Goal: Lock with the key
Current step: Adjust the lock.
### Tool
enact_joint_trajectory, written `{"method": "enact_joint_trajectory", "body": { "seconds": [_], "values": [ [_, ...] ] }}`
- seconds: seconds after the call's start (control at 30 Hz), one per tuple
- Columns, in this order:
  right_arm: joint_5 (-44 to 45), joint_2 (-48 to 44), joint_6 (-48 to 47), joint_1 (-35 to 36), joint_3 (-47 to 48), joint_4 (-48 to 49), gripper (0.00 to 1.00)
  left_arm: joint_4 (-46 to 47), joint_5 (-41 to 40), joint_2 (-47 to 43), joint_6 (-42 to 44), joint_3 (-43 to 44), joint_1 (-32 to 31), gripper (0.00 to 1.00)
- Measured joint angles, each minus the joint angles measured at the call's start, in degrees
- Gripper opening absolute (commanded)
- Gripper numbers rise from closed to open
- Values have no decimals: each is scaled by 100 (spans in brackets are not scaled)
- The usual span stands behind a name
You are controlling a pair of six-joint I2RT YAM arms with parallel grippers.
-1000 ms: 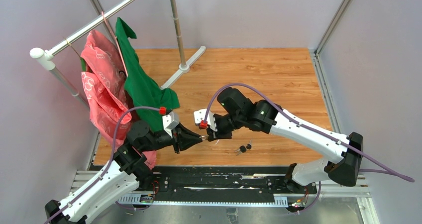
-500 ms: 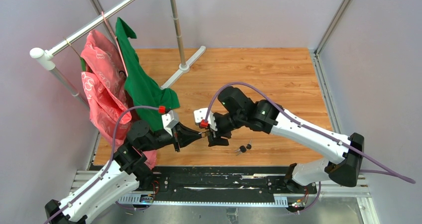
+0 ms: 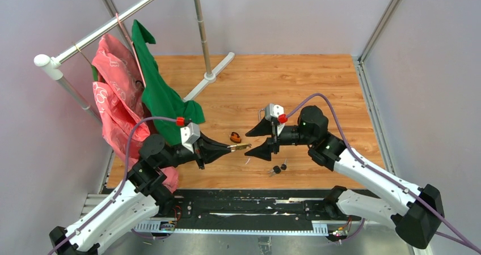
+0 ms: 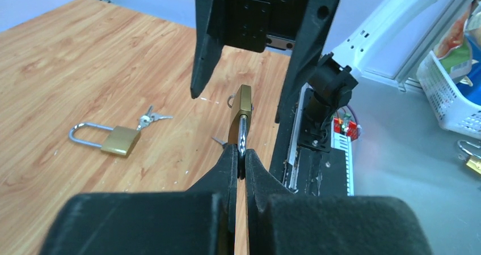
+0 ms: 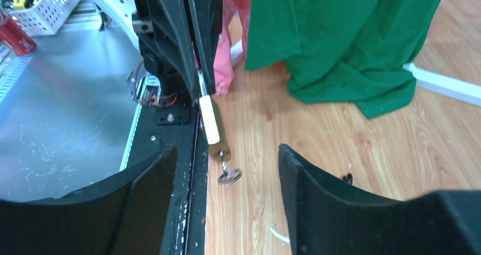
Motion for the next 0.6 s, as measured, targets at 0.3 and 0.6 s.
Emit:
{"method": "enact_joint_trajectory", "body": {
  "seconds": [0.3, 0.6],
  "values": [
    [-483, 59, 892, -87, -210, 1456, 52, 380, 264, 201, -52, 0, 2, 0],
    [-573, 131, 933, -87, -210, 1453, 56, 455, 302, 188, -103, 0, 2, 0]
  ]
}}
